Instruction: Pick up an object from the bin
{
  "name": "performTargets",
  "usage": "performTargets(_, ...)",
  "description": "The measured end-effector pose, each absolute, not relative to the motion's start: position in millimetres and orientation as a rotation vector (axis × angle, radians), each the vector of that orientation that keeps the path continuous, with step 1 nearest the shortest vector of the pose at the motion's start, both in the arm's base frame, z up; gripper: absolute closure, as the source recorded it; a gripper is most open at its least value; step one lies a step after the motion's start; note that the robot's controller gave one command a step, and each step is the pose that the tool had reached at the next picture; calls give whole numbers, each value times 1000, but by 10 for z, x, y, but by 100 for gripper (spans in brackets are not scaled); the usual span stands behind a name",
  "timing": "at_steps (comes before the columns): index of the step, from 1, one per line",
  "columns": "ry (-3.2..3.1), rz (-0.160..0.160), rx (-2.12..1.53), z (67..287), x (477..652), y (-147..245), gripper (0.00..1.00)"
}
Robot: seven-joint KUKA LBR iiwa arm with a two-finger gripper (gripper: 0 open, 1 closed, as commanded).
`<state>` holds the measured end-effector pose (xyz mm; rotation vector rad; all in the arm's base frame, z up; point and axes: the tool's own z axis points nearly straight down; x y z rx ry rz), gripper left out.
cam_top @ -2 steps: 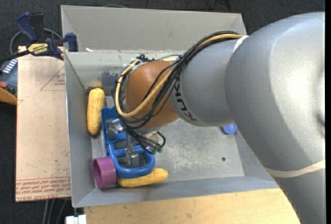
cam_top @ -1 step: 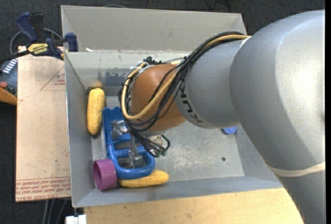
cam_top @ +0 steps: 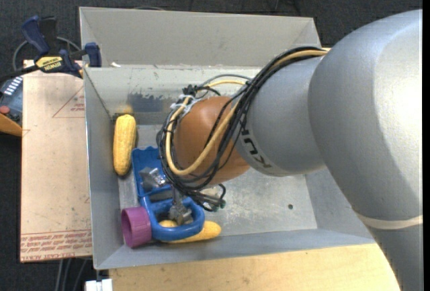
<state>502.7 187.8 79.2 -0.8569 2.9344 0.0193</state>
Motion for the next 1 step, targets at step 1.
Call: performTargets(1,2919,25,-865,794,4957,1764,0)
